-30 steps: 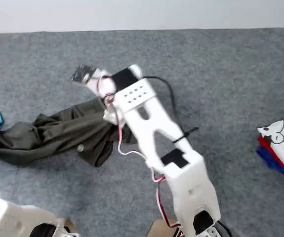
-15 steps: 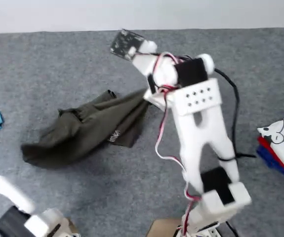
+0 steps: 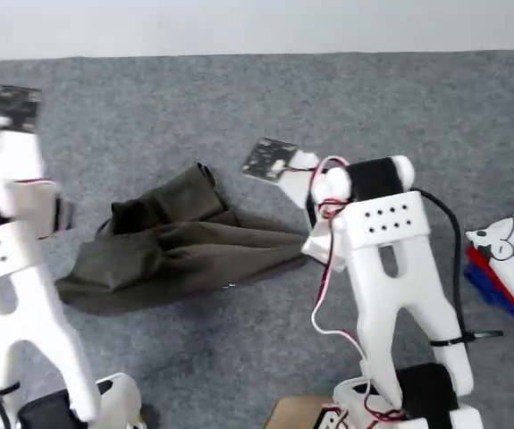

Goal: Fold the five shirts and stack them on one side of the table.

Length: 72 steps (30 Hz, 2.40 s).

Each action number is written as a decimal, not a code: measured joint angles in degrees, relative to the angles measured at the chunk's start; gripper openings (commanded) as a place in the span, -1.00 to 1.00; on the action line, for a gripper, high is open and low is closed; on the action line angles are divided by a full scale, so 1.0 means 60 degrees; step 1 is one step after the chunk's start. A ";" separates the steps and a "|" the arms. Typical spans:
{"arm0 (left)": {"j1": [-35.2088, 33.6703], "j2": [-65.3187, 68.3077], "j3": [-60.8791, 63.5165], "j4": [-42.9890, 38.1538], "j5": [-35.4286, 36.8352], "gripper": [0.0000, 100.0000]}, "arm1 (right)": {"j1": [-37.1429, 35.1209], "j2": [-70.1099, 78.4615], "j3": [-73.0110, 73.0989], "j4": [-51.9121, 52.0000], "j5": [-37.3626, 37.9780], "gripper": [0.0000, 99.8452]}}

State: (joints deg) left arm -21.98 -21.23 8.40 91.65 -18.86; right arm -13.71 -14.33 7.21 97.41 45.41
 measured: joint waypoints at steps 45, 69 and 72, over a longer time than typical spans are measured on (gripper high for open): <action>-0.0659 0.4410 0.1714 -0.0923 -0.7414 -0.61 | 0.1524 0.0000 0.1538 -0.0586 0.0132 -0.98; -0.0132 0.4410 0.2681 -0.1172 -0.7414 -0.78 | 0.1040 0.0000 0.1538 -0.0586 -0.0220 -0.98; -0.0132 0.4410 0.2696 -0.1055 -0.7414 -0.84 | 0.1040 0.0000 0.1538 -0.0586 -0.0220 -0.98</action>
State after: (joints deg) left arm -22.77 5.23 24.57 85.32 -63.34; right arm -7.47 -14.33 16.44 93.89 44.09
